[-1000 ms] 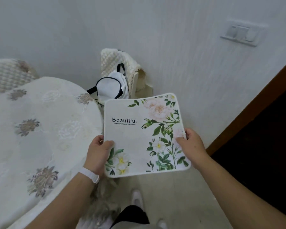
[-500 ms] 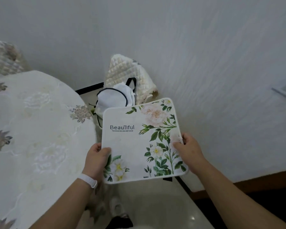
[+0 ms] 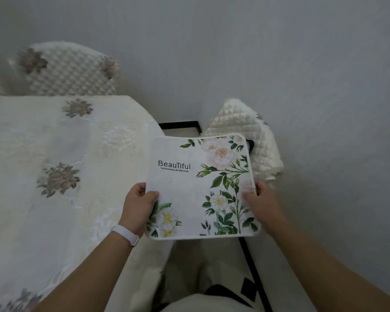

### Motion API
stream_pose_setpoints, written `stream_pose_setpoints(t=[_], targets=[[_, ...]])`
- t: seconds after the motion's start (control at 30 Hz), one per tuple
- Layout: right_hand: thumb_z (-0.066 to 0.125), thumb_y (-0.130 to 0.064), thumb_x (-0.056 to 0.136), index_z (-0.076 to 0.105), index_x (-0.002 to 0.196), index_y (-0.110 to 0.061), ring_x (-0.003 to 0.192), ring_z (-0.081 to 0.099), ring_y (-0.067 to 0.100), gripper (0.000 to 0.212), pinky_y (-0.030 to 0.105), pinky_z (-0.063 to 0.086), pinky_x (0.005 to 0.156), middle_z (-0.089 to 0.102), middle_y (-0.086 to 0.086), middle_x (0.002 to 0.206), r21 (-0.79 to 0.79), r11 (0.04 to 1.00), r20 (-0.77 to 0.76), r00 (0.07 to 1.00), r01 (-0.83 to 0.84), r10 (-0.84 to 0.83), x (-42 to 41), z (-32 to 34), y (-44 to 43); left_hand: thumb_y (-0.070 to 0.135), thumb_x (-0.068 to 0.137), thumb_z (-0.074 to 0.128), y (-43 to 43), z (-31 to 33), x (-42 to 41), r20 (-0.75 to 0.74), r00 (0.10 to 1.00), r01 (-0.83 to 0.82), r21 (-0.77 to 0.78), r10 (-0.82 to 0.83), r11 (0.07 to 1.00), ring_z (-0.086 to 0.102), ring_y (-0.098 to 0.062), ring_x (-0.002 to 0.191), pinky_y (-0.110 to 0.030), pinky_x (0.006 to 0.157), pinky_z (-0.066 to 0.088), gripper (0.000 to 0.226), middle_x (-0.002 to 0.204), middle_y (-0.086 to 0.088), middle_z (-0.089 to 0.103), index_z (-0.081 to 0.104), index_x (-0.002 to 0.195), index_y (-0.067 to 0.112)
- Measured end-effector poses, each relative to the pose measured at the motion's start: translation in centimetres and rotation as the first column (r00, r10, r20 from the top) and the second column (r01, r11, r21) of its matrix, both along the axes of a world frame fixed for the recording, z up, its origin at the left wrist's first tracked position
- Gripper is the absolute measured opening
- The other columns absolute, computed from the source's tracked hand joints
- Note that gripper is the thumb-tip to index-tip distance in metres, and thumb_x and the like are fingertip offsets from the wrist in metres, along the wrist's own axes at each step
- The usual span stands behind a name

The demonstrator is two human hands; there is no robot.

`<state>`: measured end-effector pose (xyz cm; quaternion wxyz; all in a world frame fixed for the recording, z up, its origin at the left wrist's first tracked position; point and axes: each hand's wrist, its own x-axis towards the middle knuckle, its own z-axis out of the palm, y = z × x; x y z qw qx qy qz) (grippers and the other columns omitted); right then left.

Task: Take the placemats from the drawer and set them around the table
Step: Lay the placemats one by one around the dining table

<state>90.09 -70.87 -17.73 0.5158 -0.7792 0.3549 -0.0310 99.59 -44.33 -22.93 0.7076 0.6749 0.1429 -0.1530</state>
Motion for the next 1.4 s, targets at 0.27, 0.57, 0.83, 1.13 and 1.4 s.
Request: stream_pose_setpoints(t=[0.27, 0.57, 0.83, 1.13, 1.4], targets=[[0.056, -0.008, 0.093, 0.06, 0.097, -0.027, 0.078, 0.071, 0.014, 0.019, 0.027, 0.056, 0.061, 0.07, -0.006, 0.09, -0.044, 0.903, -0.038, 0.904, -0.428, 0.426, 13.5, -2.8, 4.0, 0.017, 0.073, 0.067, 5.9, -1.4, 2.5, -0.068, 0.933, -0.35, 0.062, 0.354, 0.935, 0.067, -0.034, 0.086, -0.048, 0.079, 0.057, 0.021, 0.094, -0.014, 0.07, 0.061, 0.093, 0.013], [0.058, -0.013, 0.093, 0.059, 0.103, -0.02, 0.082, 0.067, 0.023, 0.012, 0.038, 0.056, 0.072, 0.068, 0.002, 0.091, 0.034, 0.632, -0.11, 0.625, -0.774, 0.772, 28.1, -6.9, 6.9, 0.008, 0.087, 0.062, 5.2, -3.5, 3.5, -0.13, 0.69, -0.686, 0.198, 0.712, 0.7, 0.065, -0.037, 0.089, -0.055, 0.084, 0.054, 0.011, 0.101, -0.019, 0.067, 0.058, 0.095, 0.015], [0.055, -0.015, 0.091, 0.057, 0.106, -0.02, 0.076, 0.059, 0.018, 0.016, 0.028, 0.046, 0.063, 0.063, -0.002, 0.088, -0.072, 0.361, -0.133, 0.368, -0.93, 0.92, 38.0, -8.9, 8.2, -0.001, 0.09, 0.058, 0.8, -4.7, 6.8, -0.184, 0.493, -0.848, 0.119, 0.851, 0.517, 0.064, -0.031, 0.081, -0.038, 0.072, 0.054, 0.016, 0.095, -0.014, 0.066, 0.055, 0.093, 0.014], [0.058, -0.013, 0.088, 0.06, 0.102, -0.015, 0.077, 0.06, 0.024, 0.014, 0.028, 0.043, 0.06, 0.065, 0.007, 0.089, -0.151, 0.086, -0.21, 0.117, -0.985, 0.971, 44.8, -11.8, 9.6, -0.005, 0.089, 0.054, -4.3, -7.6, 8.1, -0.36, 0.338, -0.917, 0.084, 0.87, 0.391, 0.064, -0.028, 0.074, -0.034, 0.061, 0.05, 0.018, 0.089, -0.013, 0.065, 0.052, 0.088, 0.013], [0.061, -0.011, 0.087, 0.061, 0.101, -0.013, 0.071, 0.055, 0.017, 0.014, 0.025, 0.04, 0.057, 0.062, 0.005, 0.086, -0.084, 0.03, -0.22, 0.048, -0.996, 0.974, 46.4, -13.9, 11.5, -0.009, 0.09, 0.051, -5.9, -8.3, 7.5, -0.383, 0.331, -0.914, 0.095, 0.862, 0.393, 0.064, -0.031, 0.081, -0.037, 0.063, 0.052, 0.024, 0.095, -0.012, 0.066, 0.053, 0.105, 0.009]])
